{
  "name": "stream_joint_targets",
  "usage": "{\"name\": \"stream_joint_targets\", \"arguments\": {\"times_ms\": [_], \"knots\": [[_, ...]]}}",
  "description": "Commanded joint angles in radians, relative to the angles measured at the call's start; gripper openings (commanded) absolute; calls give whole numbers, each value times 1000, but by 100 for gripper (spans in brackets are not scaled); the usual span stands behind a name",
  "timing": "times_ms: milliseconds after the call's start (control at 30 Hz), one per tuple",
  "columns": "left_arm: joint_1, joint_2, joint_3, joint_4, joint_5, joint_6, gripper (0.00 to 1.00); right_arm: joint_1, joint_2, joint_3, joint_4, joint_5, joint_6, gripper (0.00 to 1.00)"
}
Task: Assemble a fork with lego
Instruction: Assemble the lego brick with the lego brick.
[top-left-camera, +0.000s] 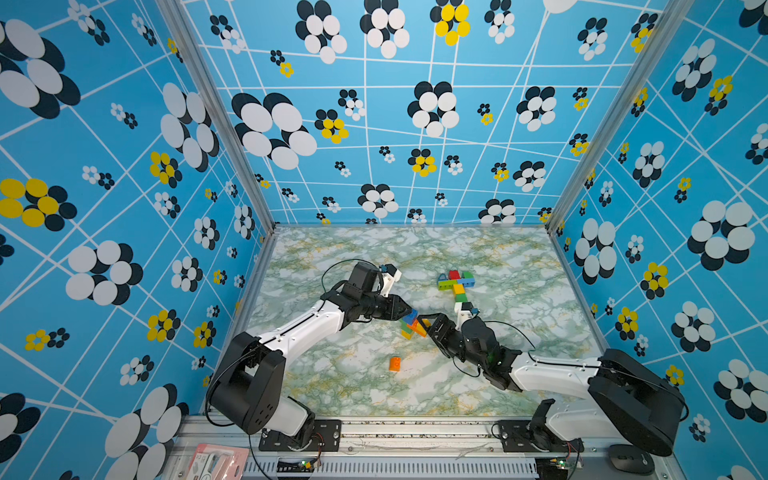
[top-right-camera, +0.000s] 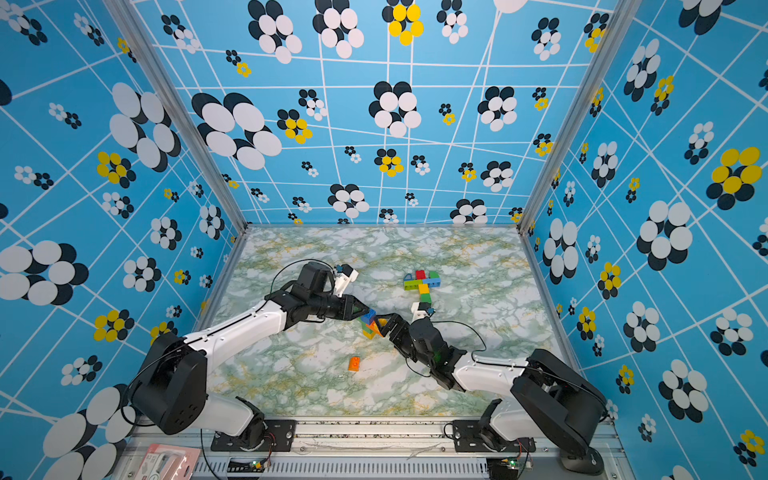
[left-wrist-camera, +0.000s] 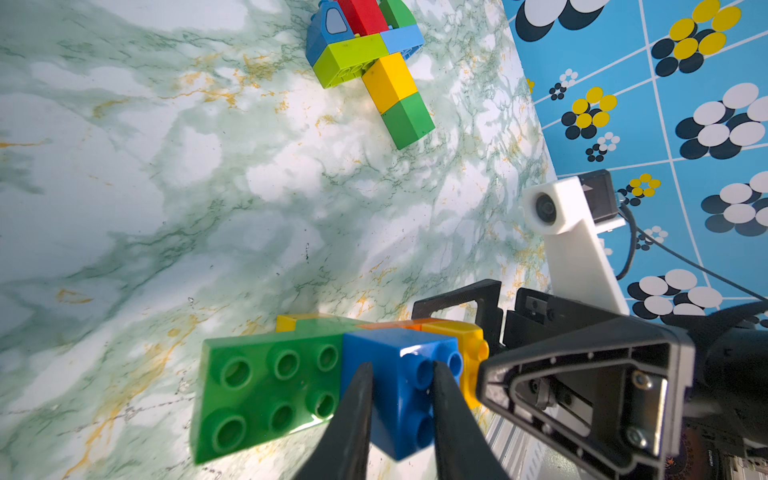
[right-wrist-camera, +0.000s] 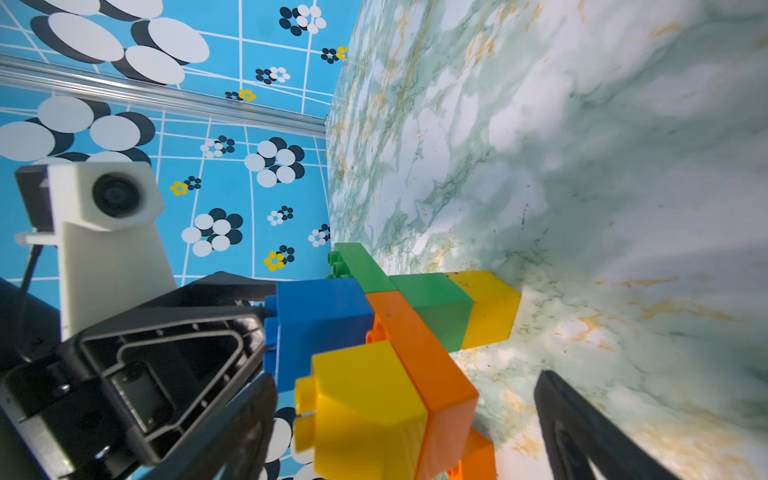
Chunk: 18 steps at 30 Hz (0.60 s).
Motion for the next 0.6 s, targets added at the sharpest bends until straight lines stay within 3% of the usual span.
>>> {"name": "stream_joint_targets", "arguments": {"times_ms": [0,567], "knots": [[5,28,-34,-85,-47,20,27,-5,46,-21,189,-27,68,93],[5,33,-34,-84,-46,19,27,-4,0,-62,126,-6,71,77]]}}
